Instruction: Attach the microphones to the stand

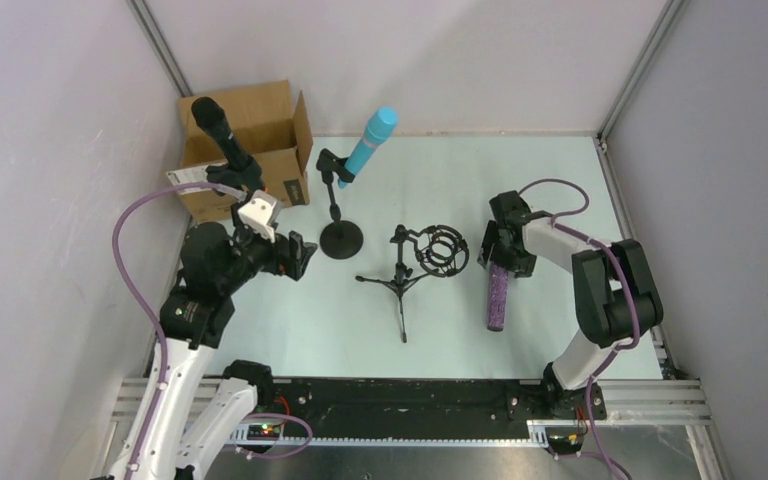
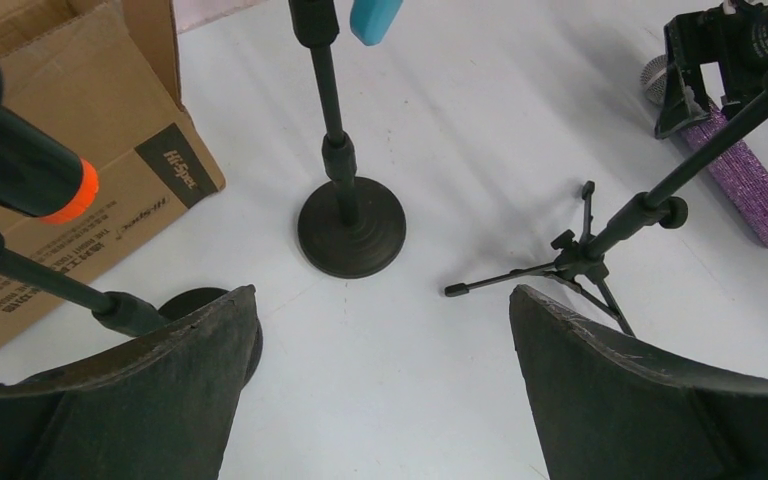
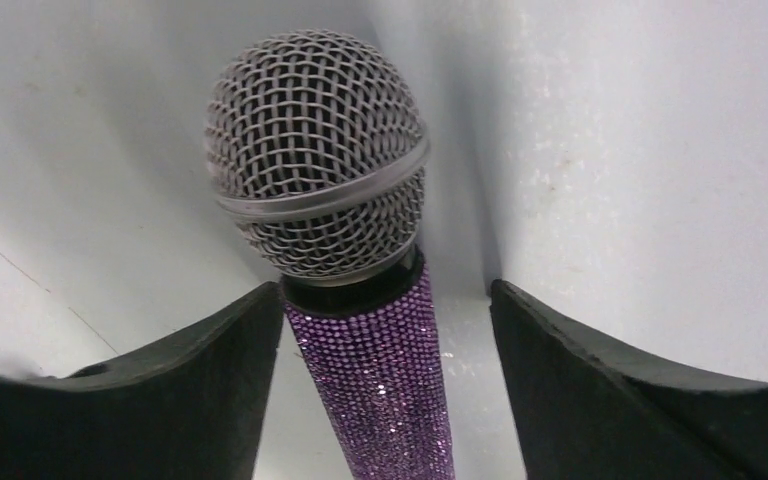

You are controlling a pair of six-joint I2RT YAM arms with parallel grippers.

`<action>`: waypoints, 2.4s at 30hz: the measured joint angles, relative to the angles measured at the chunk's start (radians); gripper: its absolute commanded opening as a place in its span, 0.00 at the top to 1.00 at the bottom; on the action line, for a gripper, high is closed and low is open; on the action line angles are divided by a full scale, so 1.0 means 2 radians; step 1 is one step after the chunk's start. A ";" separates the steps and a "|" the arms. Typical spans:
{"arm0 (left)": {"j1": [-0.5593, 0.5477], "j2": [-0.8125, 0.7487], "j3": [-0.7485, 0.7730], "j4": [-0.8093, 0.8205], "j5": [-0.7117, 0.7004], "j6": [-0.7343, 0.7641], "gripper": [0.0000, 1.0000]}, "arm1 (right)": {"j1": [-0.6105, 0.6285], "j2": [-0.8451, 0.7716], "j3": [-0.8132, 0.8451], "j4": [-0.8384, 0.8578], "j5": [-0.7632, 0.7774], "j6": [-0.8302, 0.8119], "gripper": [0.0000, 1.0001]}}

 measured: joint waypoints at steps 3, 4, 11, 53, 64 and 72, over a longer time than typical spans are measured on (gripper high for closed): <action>0.000 -0.005 0.000 0.000 -0.006 0.002 0.00 | 0.008 0.002 0.001 0.004 0.005 -0.002 0.46; 0.000 -0.007 0.000 0.000 -0.006 0.002 0.00 | 0.010 0.002 0.001 0.006 0.006 -0.004 0.52; 0.000 -0.018 -0.013 0.001 -0.008 0.002 0.02 | 0.017 0.003 0.002 0.014 0.010 -0.001 0.84; 0.000 -0.045 -0.041 -0.003 -0.068 -0.029 0.02 | 0.395 -0.443 0.029 0.388 0.100 -0.369 1.00; 0.000 -0.045 -0.041 -0.002 -0.068 -0.037 0.02 | 0.408 -0.404 -0.026 0.500 0.103 -0.427 1.00; 0.000 -0.046 -0.041 -0.002 -0.072 -0.038 0.02 | 0.412 -0.405 -0.032 0.527 0.114 -0.427 1.00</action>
